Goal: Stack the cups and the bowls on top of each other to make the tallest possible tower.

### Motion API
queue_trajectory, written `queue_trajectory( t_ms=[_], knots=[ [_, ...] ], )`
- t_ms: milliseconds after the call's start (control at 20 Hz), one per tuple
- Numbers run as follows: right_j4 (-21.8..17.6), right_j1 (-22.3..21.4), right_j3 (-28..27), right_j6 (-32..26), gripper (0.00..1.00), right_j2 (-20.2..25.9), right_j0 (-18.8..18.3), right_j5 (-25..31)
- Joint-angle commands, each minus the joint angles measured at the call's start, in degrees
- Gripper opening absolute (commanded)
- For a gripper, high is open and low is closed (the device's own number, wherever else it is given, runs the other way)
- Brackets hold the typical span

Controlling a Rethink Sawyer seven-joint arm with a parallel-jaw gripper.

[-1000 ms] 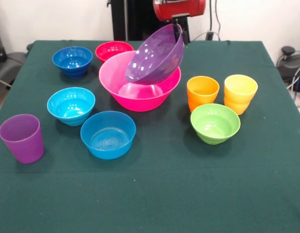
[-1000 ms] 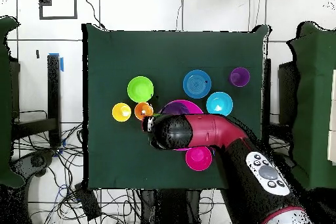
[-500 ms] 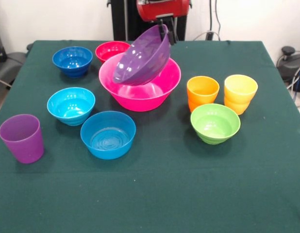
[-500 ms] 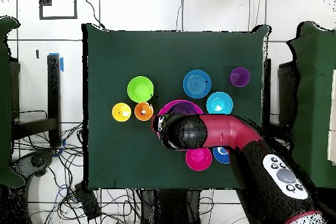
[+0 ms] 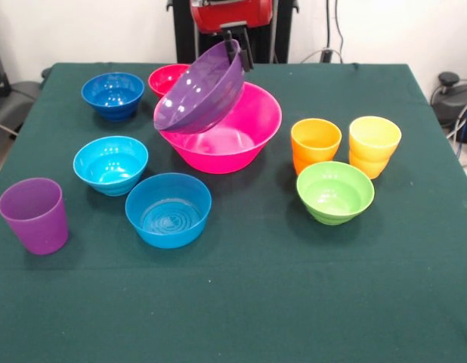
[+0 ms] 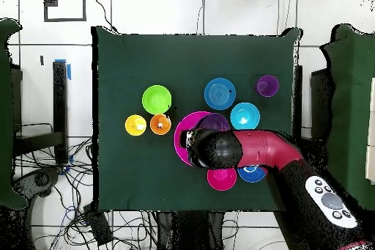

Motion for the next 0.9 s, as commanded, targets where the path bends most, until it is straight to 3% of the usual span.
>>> queue_trajectory(
  t_ms=[50, 900],
  knots=[
    [-6.21, 2.82, 0.03, -8.51, 0.0, 2.93, 1.37, 1.59],
    [-11.68, 8.59, -2.98, -4.92, 0.0, 0.78, 4.14, -2.13]
  ],
)
